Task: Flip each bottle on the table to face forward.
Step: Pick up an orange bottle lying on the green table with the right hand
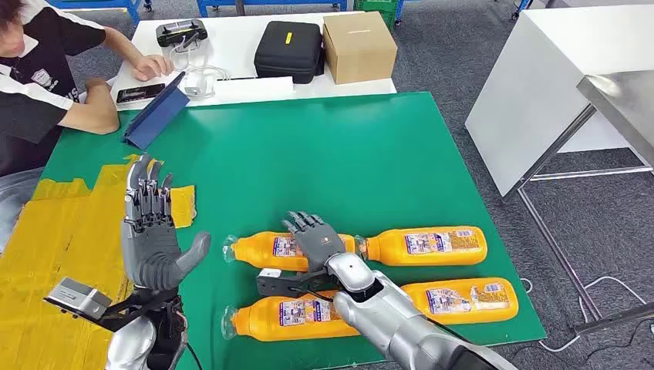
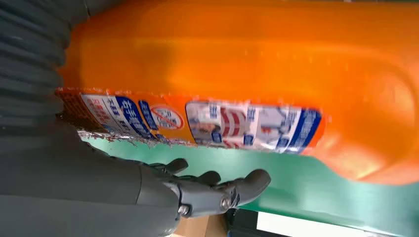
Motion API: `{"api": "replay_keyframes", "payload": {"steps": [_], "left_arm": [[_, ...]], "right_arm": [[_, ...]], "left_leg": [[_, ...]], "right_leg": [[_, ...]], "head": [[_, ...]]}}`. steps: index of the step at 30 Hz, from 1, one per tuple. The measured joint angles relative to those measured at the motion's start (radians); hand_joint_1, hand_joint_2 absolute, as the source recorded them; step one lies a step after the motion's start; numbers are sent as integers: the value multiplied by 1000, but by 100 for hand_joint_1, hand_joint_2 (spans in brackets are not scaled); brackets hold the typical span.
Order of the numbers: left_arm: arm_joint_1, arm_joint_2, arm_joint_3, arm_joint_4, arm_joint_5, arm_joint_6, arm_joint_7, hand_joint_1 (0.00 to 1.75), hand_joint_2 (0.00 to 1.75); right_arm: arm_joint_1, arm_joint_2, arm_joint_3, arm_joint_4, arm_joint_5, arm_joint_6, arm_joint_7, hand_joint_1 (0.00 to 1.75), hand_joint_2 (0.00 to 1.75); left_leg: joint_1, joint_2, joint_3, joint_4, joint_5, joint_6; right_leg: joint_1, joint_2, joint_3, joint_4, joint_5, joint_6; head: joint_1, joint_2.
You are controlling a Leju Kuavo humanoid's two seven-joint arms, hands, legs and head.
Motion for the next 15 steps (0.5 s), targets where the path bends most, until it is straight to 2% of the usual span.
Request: {"api": "replay_keyframes", "payload": {"steps": [2,5,6,7,8,11,15], "left_arm": [[0,-1,0,3,1,1,0,0,175],[-2,-2,-2,11,3,3,2,0,175],[-2,-2,-3,13,4,4,4,0,175],[-3,-2,-4,16,5,4,5,0,175],[-3,-2,-4,18,5,4,6,0,175],[-3,-2,-5,24,6,4,8,0,175],[6,-2,-6,25,3,7,11,0,175]], "right_arm": [[-7,5,0,17,2,0,5,66,175],[-25,19,0,59,13,12,24,141,175],[-30,22,0,70,18,20,32,158,175],[-34,25,0,79,23,27,37,168,175],[-39,27,0,87,27,29,41,175,175],[-41,32,-5,97,18,-21,39,175,175],[-4,30,-48,67,-32,-192,-9,175,175]], "left_leg": [[0,0,1,0,0,0],[0,0,2,0,0,0],[0,0,3,0,0,0],[0,0,3,0,0,0],[0,0,4,0,0,0],[0,-1,4,0,1,1],[-1,-2,2,0,1,1]], "right_leg": [[0,0,1,0,0,0],[0,0,2,0,0,0],[0,0,2,0,0,0],[0,0,2,0,0,0],[0,0,2,0,0,0],[0,0,3,0,0,0],[-1,-1,3,0,0,0]], "head": [[0,0],[0,0],[0,0],[0,0],[0,0],[0,0],[0,0]]}}
